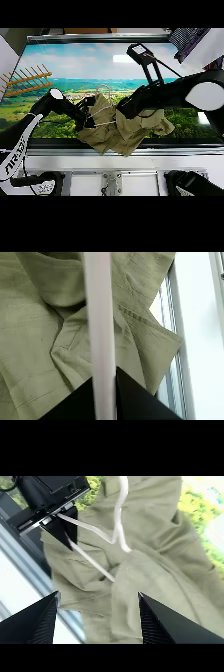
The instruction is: Fold the clothes and pants, and hang the long-sleeved shirts on hangers.
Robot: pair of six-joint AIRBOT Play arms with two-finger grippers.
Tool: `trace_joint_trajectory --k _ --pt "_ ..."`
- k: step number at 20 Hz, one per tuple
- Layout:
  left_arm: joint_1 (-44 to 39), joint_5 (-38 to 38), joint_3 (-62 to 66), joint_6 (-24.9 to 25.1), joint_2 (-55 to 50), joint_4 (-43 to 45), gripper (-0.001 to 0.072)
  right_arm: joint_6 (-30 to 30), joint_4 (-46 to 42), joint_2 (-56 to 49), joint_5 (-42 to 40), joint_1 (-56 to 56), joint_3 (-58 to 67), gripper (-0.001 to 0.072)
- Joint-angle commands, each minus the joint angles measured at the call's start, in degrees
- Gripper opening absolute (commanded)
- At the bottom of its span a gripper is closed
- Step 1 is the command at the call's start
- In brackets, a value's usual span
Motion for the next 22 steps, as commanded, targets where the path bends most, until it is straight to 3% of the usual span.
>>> trace_joint_trajectory --k 1,3,5,9,10,13,15,18,22 --pt "-0.02 -0.83 0.07 -0.04 -0.04 0.11 0.0015 -9.09 -5.38 3.61 1.86 -3.08 -0.22 0.0536" --pt "-0.02 -0.81 0.07 -0.04 -0.04 0.09 0.0015 -14.03 -2.62 5.22 2.84 -10.34 -1.75 0.0534" --pt "-0.02 -0.81 0.04 -0.04 -0.04 0.09 0.0015 -21.31 6.51 7.04 2.64 -20.87 -6.01 0.0534" --pt "-0.02 -0.83 0.07 -0.04 -0.04 0.09 0.0015 -45.20 34.12 7.61 2.80 -43.67 -15.87 0.0536" --pt "-0.02 -0.83 0.07 -0.04 -0.04 0.09 0.0015 -50.66 35.78 7.50 2.78 -47.43 -17.99 0.0539" --pt "-0.02 -0.83 0.07 -0.04 -0.04 0.11 0.0015 -59.78 37.81 7.13 3.74 -53.09 -23.98 0.0534" --pt "-0.02 -1.29 0.07 -0.04 -0.04 0.09 0.0015 -68.65 44.30 6.19 6.69 -55.25 -28.55 0.0459" --pt "-0.02 -1.25 0.07 -0.04 -0.04 0.11 0.0015 -76.96 49.59 3.45 8.66 -55.56 -32.83 0.0441" --pt "-0.02 -1.25 0.07 -0.07 -0.04 0.11 0.0015 -78.14 51.06 -1.53 14.10 -55.52 -33.27 0.0441"
